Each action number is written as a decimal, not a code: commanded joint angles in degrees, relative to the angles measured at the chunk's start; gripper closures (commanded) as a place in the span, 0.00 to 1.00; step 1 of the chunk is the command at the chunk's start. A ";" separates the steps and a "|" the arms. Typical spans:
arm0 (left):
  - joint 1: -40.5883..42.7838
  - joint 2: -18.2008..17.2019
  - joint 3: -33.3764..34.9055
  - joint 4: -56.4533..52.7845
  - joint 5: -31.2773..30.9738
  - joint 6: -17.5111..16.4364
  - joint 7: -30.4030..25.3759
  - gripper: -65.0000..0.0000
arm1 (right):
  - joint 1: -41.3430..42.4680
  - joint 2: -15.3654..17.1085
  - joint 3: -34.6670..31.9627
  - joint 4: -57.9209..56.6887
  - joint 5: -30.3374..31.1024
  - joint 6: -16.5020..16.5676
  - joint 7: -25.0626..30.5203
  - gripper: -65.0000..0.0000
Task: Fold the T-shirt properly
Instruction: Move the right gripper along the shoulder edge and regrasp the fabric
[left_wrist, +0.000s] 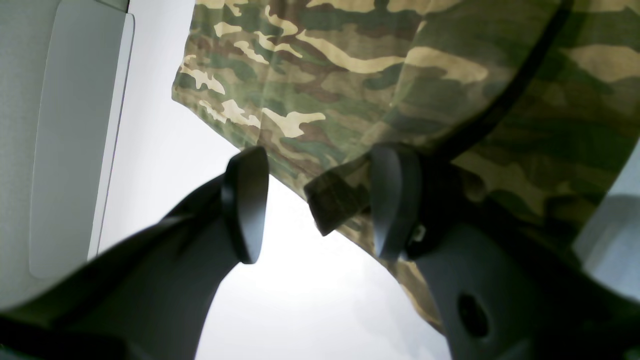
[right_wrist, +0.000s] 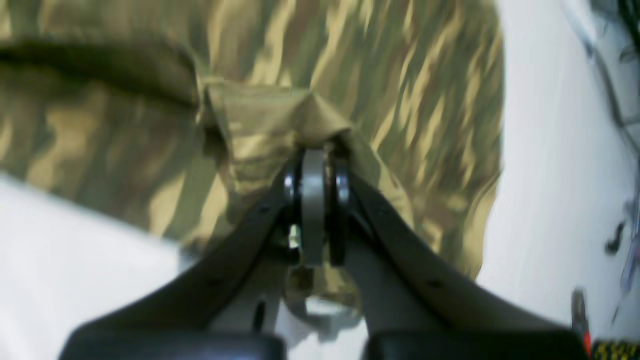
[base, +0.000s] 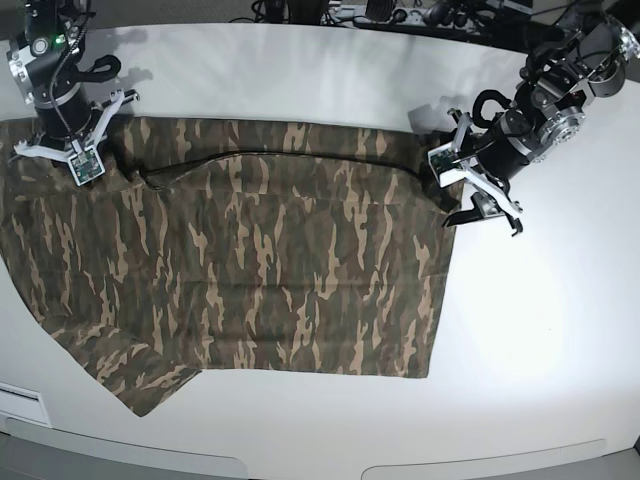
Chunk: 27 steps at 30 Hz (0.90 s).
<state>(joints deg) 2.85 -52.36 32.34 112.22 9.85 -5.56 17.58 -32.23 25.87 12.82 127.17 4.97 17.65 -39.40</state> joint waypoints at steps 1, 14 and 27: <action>-0.81 -0.83 -0.50 0.74 0.17 0.94 -1.01 0.49 | 0.96 0.81 0.37 0.76 0.17 -0.24 1.27 1.00; -0.81 -0.83 -0.50 0.74 0.20 1.07 -0.83 0.49 | 14.53 0.81 0.35 -14.78 5.75 3.17 3.85 1.00; -0.81 -0.83 -0.50 0.74 2.99 8.61 -0.61 0.49 | 23.30 0.81 0.35 -22.69 9.62 1.01 3.85 1.00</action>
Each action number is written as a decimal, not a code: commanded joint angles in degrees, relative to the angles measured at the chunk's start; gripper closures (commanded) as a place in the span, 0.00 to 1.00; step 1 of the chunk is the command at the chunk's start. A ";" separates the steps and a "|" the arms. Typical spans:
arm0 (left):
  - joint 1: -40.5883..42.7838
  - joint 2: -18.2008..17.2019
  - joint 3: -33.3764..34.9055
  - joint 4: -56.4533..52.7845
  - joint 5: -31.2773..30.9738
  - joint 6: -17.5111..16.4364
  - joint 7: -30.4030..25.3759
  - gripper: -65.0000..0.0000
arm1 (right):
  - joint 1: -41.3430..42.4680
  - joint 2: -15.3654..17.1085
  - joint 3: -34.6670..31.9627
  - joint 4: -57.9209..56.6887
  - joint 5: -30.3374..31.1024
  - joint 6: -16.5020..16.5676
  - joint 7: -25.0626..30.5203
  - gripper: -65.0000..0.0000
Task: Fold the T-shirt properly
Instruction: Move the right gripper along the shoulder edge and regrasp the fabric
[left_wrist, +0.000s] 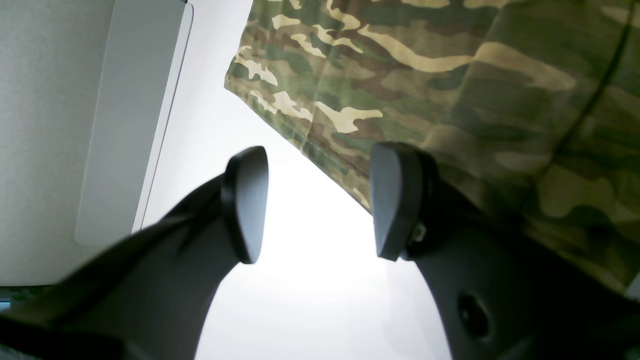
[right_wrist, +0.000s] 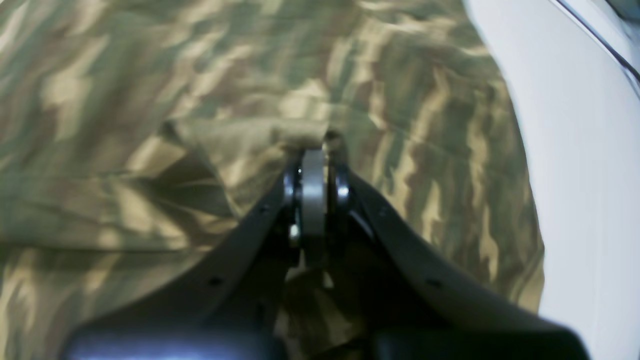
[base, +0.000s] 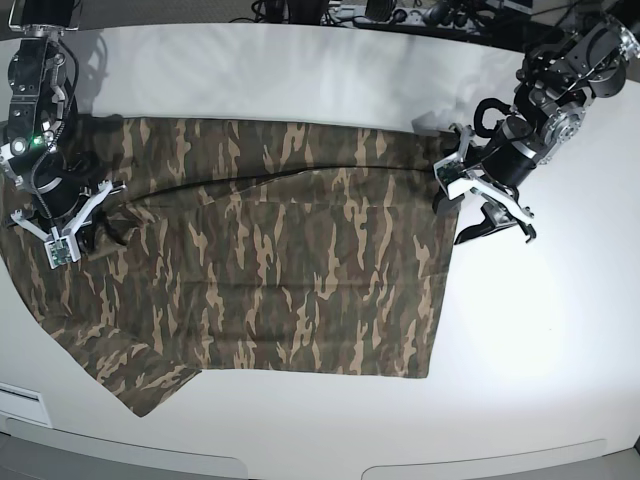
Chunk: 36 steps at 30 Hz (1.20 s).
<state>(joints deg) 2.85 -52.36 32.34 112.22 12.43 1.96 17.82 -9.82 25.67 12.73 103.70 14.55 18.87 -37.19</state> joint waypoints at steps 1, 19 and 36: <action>-0.81 -0.83 -0.50 0.74 0.42 1.09 -0.85 0.49 | 1.27 1.01 0.44 0.13 0.07 -1.27 1.66 1.00; -0.81 -0.87 -0.50 0.74 0.42 1.11 0.63 0.49 | 3.52 2.29 0.46 1.73 -14.84 -26.45 -6.10 0.30; -0.81 -0.96 -0.50 0.74 0.39 1.31 1.70 0.49 | -14.21 2.58 0.44 17.49 4.98 1.09 -11.89 0.74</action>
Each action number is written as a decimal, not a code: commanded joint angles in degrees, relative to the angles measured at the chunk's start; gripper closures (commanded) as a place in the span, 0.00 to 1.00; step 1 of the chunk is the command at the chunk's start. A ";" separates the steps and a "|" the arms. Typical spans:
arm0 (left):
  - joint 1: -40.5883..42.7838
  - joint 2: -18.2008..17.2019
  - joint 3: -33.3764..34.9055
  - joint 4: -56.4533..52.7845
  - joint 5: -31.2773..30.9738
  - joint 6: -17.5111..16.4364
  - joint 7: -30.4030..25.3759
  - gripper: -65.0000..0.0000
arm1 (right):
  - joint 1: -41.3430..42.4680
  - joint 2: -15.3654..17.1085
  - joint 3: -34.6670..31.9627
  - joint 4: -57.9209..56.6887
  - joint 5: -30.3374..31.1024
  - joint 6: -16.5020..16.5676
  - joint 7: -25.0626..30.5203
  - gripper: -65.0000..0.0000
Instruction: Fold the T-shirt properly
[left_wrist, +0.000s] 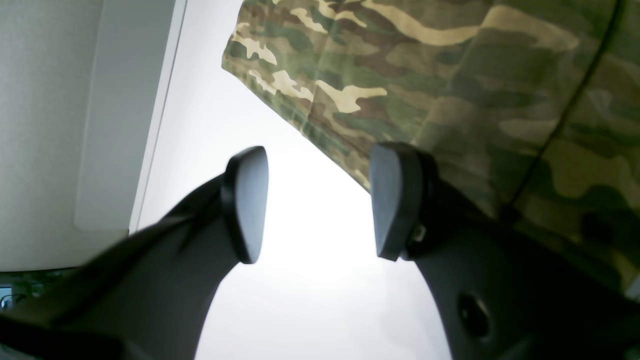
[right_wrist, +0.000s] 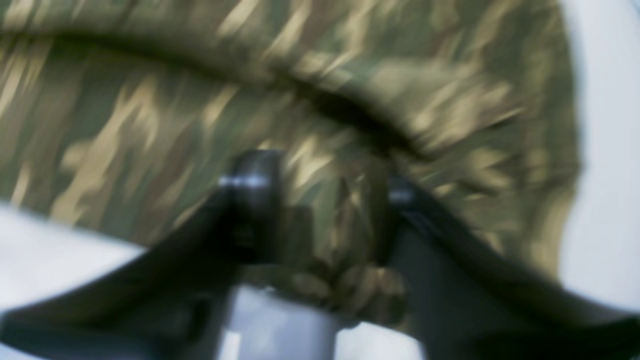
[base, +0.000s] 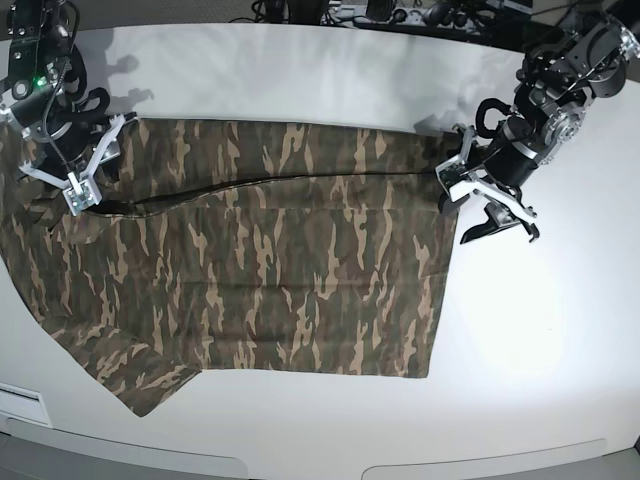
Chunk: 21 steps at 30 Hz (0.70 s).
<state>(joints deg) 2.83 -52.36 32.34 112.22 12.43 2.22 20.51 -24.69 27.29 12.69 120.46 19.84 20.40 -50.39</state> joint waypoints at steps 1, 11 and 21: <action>-0.81 -0.96 -0.50 0.74 0.39 1.05 -1.01 0.49 | 0.20 0.96 0.48 0.04 -0.33 -0.20 2.91 0.91; -0.79 -0.98 -0.50 0.76 0.39 1.05 -1.09 0.49 | 6.78 0.98 0.48 -17.75 -0.76 2.19 10.32 1.00; -0.76 -0.96 -0.50 0.81 0.39 1.07 -0.92 0.49 | 17.03 1.44 0.48 -22.60 -10.86 -4.04 12.00 1.00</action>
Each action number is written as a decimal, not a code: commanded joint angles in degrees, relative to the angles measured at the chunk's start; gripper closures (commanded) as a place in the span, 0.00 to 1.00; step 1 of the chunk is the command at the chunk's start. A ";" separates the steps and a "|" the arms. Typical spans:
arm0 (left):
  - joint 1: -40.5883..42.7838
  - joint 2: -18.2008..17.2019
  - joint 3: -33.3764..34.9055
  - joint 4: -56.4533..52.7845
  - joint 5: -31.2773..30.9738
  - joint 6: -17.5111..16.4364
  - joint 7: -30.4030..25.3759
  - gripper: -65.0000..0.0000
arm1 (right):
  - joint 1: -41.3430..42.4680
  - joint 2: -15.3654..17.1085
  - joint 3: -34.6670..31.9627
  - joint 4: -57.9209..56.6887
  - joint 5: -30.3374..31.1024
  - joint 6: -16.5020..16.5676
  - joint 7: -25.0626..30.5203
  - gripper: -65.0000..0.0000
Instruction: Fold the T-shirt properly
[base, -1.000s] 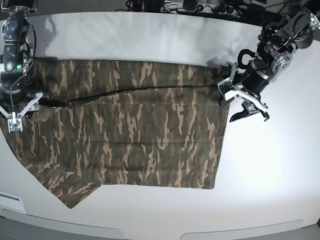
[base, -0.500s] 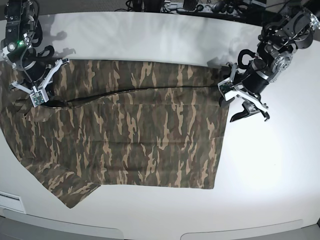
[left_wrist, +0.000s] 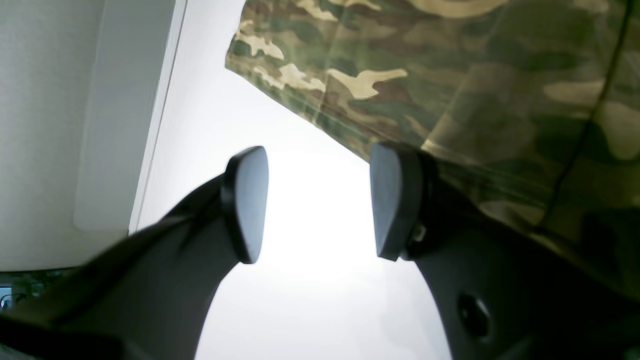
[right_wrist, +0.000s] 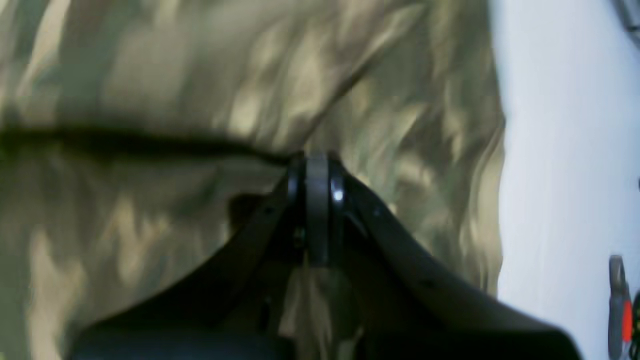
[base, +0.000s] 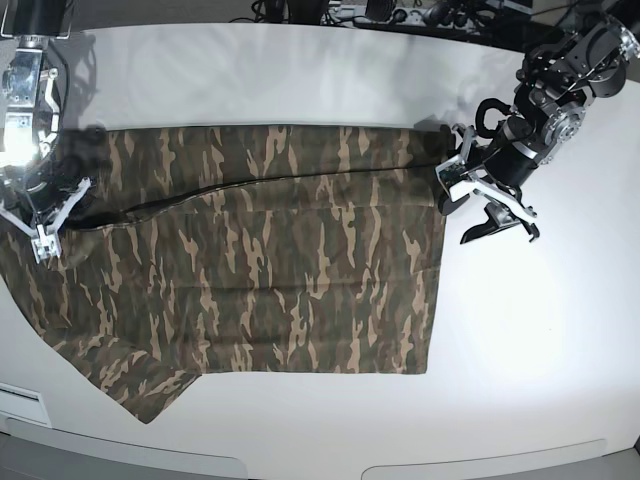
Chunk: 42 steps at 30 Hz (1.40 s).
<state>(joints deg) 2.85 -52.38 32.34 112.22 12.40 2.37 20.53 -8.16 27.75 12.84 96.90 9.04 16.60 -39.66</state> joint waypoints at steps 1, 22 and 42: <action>-0.79 -0.96 -0.50 0.81 0.44 0.92 -0.92 0.49 | 1.25 0.96 0.33 0.96 1.14 0.46 1.05 1.00; -0.66 -0.96 -0.50 0.94 -4.63 0.76 -0.57 1.00 | -0.50 3.85 6.75 11.39 6.36 -4.66 -8.31 1.00; -6.14 7.08 -0.48 -0.72 -23.32 -21.73 1.70 1.00 | -5.27 3.74 10.73 -0.24 15.76 9.09 -2.71 1.00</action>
<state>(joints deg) -2.70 -44.62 32.27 110.93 -10.66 -19.64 22.98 -13.74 30.30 23.07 95.79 24.80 26.06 -43.18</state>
